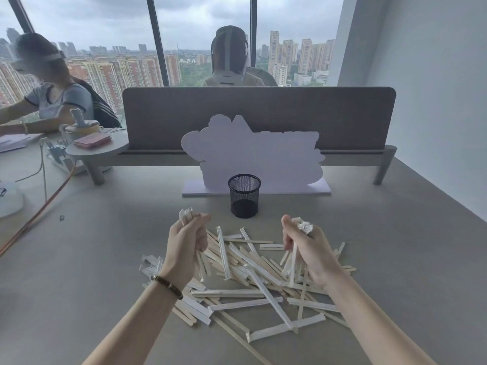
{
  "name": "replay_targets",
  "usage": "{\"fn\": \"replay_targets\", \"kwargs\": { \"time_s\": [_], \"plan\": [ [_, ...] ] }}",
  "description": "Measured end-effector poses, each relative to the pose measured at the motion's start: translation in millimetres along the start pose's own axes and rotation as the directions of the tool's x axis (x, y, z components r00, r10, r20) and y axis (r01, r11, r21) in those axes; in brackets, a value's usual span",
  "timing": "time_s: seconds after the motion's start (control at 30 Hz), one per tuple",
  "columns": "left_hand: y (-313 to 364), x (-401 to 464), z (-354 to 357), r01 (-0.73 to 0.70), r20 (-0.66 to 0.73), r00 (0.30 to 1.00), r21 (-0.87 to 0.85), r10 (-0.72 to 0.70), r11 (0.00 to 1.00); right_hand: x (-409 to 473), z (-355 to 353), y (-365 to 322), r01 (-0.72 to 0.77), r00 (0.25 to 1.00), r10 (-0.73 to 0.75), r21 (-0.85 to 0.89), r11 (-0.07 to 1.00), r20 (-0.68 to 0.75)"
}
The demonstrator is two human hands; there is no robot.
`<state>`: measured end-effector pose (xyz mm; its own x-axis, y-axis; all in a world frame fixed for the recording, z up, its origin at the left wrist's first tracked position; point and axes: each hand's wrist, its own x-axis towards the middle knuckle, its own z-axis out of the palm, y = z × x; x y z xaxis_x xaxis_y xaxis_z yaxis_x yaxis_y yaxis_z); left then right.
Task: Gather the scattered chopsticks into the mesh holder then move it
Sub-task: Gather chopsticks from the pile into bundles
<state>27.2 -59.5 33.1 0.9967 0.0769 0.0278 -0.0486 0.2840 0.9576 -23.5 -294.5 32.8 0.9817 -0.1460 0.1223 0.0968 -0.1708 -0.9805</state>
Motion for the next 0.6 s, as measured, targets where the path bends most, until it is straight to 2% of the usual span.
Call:
{"fn": "replay_targets", "kwargs": {
  "time_s": [0.07,0.13,0.2,0.27,0.37,0.47,0.53,0.6],
  "plan": [
    [-2,1,-4,-0.006,-0.002,1.000,0.054,0.007,0.999,-2,-4,-1,-0.001,0.999,0.005,-0.102,0.995,0.035],
    [-4,0,-8,-0.024,0.041,0.999,0.117,0.019,0.993,-3,-8,-6,0.040,0.998,-0.023,-0.278,0.960,0.064],
    [-3,-1,-12,-0.057,0.085,0.996,0.279,0.034,0.958,-4,-11,-11,0.052,0.998,-0.038,-0.441,0.896,0.041],
    [-1,-2,-15,-0.118,0.107,0.991,0.493,0.075,0.862,-5,-13,-15,0.040,0.999,-0.036,-0.530,0.847,0.018],
    [5,-2,-18,-0.258,0.203,0.966,0.673,0.162,0.693,-6,-17,-20,0.025,0.998,0.016,-0.593,0.805,0.064],
    [7,-7,-21,-0.238,0.215,0.971,0.787,0.109,0.570,-6,-23,-21,0.025,0.998,0.019,-0.646,0.763,0.061],
    [8,-10,-24,-0.241,0.229,0.969,0.803,0.090,0.545,-7,-26,-22,0.009,0.999,0.025,-0.624,0.782,0.046],
    [10,-11,-26,-0.213,0.228,0.972,0.781,0.049,0.587,-10,-30,-26,-0.021,0.998,0.048,-0.542,0.840,0.035]
  ]
}}
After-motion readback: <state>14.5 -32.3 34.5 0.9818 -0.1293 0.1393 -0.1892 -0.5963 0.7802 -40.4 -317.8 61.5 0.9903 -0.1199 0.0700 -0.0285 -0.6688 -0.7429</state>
